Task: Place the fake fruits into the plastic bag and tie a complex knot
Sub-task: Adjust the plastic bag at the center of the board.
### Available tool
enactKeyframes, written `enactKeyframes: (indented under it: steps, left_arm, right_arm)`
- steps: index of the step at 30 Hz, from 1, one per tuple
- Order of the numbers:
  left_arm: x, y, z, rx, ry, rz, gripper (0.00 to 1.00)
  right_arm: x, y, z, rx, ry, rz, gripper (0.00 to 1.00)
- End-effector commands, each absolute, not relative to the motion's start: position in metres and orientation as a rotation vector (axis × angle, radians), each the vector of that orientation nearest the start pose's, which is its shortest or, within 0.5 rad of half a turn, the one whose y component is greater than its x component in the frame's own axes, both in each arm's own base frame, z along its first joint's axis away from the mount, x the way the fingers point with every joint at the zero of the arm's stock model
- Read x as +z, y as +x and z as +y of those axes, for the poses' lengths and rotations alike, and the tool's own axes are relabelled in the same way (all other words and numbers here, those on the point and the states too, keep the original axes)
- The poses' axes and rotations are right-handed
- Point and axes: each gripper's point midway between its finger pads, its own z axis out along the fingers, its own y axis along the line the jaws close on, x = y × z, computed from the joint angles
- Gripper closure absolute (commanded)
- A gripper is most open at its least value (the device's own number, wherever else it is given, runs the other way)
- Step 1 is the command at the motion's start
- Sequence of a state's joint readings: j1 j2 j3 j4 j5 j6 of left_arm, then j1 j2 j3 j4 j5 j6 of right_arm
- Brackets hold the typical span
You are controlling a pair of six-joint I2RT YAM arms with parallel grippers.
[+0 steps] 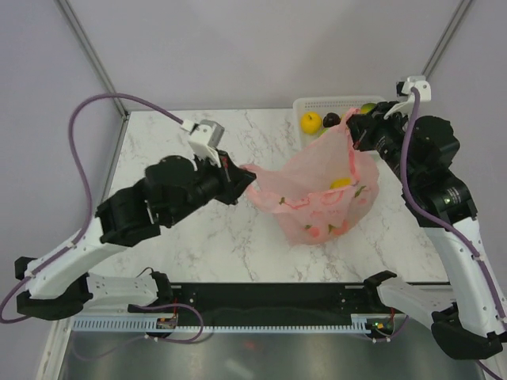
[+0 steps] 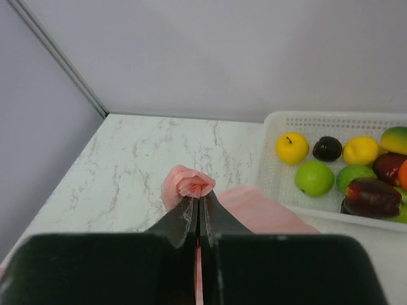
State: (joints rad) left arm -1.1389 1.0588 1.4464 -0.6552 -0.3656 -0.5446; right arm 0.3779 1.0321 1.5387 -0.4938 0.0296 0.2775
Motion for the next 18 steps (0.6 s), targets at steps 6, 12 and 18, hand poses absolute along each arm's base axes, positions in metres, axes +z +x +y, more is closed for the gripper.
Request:
enactKeyframes:
  steps: [6,12,18]
  left_arm:
    - [0.572,0.163,-0.168,-0.873,0.109,1.418,0.98]
    - [0.461,0.169,-0.218,-0.916,0.127,1.642,0.98]
    - [0.434,0.178,-0.246,-0.907,0.16,1.7,0.98]
  right_arm:
    - [0.412,0.287,0.109,0.451,0.059,1.692,1.0]
    - [0.479,0.263,0.097,0.473,0.063,1.568,1.0]
    - [0.488,0.272,0.114,0.52,0.002,1.584,1.0]
